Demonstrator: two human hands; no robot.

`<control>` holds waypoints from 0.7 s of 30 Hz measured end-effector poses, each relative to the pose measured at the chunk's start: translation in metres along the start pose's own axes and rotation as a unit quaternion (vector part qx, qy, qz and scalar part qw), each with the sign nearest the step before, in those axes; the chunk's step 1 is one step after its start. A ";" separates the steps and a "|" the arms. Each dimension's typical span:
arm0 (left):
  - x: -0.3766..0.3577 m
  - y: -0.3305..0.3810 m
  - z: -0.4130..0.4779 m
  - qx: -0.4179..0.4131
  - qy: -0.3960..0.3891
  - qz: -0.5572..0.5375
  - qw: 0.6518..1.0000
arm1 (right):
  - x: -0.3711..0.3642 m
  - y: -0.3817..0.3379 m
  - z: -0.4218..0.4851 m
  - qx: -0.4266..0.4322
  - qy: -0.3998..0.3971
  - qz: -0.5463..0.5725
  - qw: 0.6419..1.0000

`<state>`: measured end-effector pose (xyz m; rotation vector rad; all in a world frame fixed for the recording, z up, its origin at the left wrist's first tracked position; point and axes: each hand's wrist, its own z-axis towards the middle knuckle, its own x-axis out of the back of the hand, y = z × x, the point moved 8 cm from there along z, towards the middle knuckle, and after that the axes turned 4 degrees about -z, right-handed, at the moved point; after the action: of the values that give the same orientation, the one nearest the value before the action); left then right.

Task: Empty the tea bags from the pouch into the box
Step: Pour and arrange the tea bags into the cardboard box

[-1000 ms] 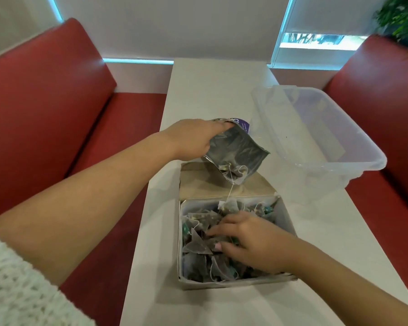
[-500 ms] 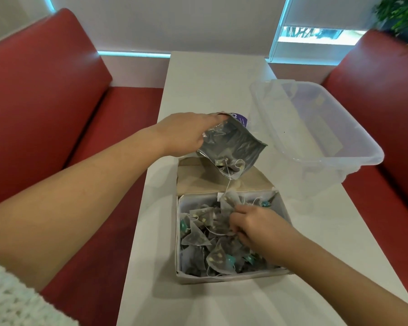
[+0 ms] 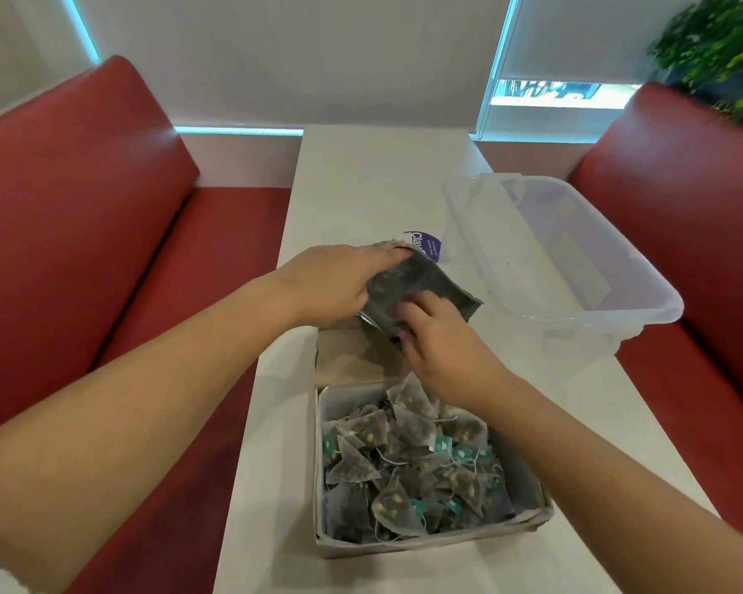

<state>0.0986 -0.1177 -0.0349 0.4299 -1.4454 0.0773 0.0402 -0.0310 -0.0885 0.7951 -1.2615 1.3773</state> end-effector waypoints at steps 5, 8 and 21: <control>0.000 0.004 -0.001 0.004 -0.005 0.016 1.000 | -0.057 0.017 0.036 -0.038 -0.265 -0.075 0.961; -0.001 0.004 -0.001 0.001 -0.002 0.025 1.000 | -0.056 0.013 0.028 -0.033 -0.347 -0.032 0.937; -0.008 0.005 0.008 -0.012 0.002 0.029 1.000 | 0.015 0.014 -0.036 0.097 -0.068 0.020 0.993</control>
<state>0.0879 -0.1140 -0.0411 0.3676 -1.4527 0.1070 0.0295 0.0091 -0.0856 1.0155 -1.2664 1.5155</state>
